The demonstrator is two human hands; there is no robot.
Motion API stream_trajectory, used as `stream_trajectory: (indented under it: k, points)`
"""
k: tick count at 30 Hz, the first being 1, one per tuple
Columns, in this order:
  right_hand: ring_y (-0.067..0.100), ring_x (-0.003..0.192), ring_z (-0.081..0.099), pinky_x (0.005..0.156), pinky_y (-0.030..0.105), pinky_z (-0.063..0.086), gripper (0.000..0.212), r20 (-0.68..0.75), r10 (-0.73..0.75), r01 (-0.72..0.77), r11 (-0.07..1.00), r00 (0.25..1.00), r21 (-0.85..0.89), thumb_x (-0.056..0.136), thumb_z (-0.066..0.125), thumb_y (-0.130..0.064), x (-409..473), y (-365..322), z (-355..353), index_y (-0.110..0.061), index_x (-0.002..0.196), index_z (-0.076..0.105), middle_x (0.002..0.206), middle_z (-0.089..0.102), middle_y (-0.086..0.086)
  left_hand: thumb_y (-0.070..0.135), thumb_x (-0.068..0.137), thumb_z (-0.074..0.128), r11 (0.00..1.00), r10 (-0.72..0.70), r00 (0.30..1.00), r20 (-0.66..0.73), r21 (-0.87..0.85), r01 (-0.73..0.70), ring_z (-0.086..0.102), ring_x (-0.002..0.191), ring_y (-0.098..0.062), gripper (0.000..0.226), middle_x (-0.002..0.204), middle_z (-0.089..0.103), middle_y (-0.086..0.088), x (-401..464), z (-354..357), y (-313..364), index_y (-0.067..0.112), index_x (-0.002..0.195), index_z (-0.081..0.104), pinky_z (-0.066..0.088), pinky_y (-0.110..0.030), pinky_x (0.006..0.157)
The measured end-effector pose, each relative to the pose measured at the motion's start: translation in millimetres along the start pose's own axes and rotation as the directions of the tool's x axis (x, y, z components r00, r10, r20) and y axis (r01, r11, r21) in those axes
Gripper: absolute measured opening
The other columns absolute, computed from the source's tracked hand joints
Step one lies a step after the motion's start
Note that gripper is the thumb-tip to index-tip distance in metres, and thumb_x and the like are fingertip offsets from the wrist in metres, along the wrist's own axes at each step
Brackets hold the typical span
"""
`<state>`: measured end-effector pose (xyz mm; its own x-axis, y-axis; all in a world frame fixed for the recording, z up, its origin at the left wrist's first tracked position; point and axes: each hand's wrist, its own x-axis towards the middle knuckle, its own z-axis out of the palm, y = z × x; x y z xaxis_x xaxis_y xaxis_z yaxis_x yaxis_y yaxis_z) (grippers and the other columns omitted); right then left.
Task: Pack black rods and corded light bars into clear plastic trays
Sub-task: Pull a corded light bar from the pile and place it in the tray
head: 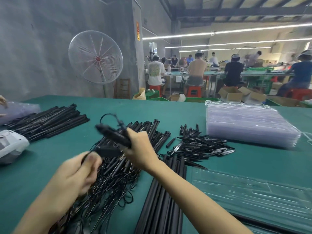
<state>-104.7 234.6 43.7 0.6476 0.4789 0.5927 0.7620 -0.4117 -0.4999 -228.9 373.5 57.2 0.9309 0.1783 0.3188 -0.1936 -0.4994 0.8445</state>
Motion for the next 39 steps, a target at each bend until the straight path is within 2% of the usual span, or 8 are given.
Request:
stream_trajectory:
  k: [5,10,19,22,25,31,35,39]
  points:
    - [-0.001,0.042,0.04,0.044,0.016,0.034,0.02,-0.277,0.293,-0.115,0.849,0.915,0.516,0.094,0.057,-0.015,3,15,-41,-0.003,0.078,0.055,0.062,0.05,-0.002,0.032,0.1,0.032,0.984,0.103,0.984,-0.144,-0.131,-0.122,0.024,0.035,-0.001,0.036,0.042,0.035,0.008,33,24,50,0.01,0.073,0.044,0.021,-0.011,0.032]
    - [0.01,0.042,0.047,0.046,0.019,0.037,0.062,-0.141,0.218,-0.04,0.663,0.966,0.748,0.083,0.052,-0.058,-12,21,-66,0.001,0.07,0.065,0.053,0.06,0.003,0.029,0.103,0.031,0.873,0.04,0.999,0.019,-0.488,-0.026,0.019,0.032,-0.003,0.037,0.044,0.027,0.008,80,47,93,0.014,0.071,0.039,0.015,-0.012,0.034]
    - [0.005,0.042,0.032,0.051,0.021,0.024,0.106,0.072,0.107,-0.113,0.455,0.992,0.883,0.061,0.027,-0.091,-18,23,-100,-0.007,0.114,0.066,0.094,0.073,0.015,0.025,0.104,0.033,0.692,0.082,0.994,0.066,-0.722,-0.009,0.025,0.036,-0.003,0.037,0.05,0.033,0.007,115,86,121,0.015,0.069,0.039,0.019,-0.017,0.042]
    - [0.004,0.045,0.033,0.053,0.018,0.029,0.081,0.099,0.079,-0.126,0.525,0.992,0.842,0.076,0.048,-0.076,-26,26,-115,-0.01,0.122,0.059,0.101,0.072,0.013,0.026,0.104,0.031,0.493,0.071,0.995,0.066,-0.869,0.022,0.03,0.038,-0.005,0.037,0.048,0.036,0.007,120,86,132,0.015,0.071,0.041,0.027,-0.017,0.044]
    - [0.005,0.047,0.038,0.05,0.015,0.033,0.016,0.115,0.104,-0.155,0.614,0.988,0.774,0.089,0.063,-0.018,-32,21,-121,-0.012,0.104,0.067,0.088,0.074,0.011,0.025,0.105,0.03,0.405,0.128,0.991,0.049,-0.914,-0.007,0.04,0.047,-0.007,0.034,0.055,0.042,0.005,120,87,142,0.016,0.075,0.046,0.036,-0.018,0.046]
    - [0.005,0.046,0.037,0.05,0.015,0.031,0.022,0.059,0.125,-0.12,0.564,0.99,0.817,0.093,0.057,-0.029,-31,9,-130,-0.013,0.092,0.072,0.058,0.055,-0.005,0.034,0.102,0.036,0.913,0.278,0.959,-0.045,-0.297,-0.279,0.056,0.084,-0.01,0.022,0.083,0.056,0.012,91,78,128,0.029,0.092,0.055,0.043,-0.029,0.079]
    - [0.003,0.048,0.039,0.048,0.013,0.032,0.032,0.053,0.209,-0.167,0.575,0.977,0.801,0.083,0.055,-0.044,-29,5,-129,-0.016,0.085,0.068,0.054,0.046,-0.01,0.075,0.075,0.032,0.997,0.078,0.992,-0.096,0.025,-0.075,0.049,0.105,-0.015,0.058,0.113,0.038,0.005,44,80,97,0.027,0.107,0.038,0.038,-0.034,0.094]
    - [0.003,0.046,0.04,0.046,0.011,0.034,0.022,-0.018,0.31,-0.148,0.505,0.951,0.85,0.094,0.055,-0.034,-21,2,-123,-0.016,0.081,0.057,0.052,0.047,-0.011,0.065,0.087,0.04,0.883,0.372,0.916,-0.147,0.36,-0.301,0.044,0.089,-0.004,0.039,0.093,0.033,0.018,-17,101,60,0.029,0.096,0.029,0.039,-0.023,0.078]
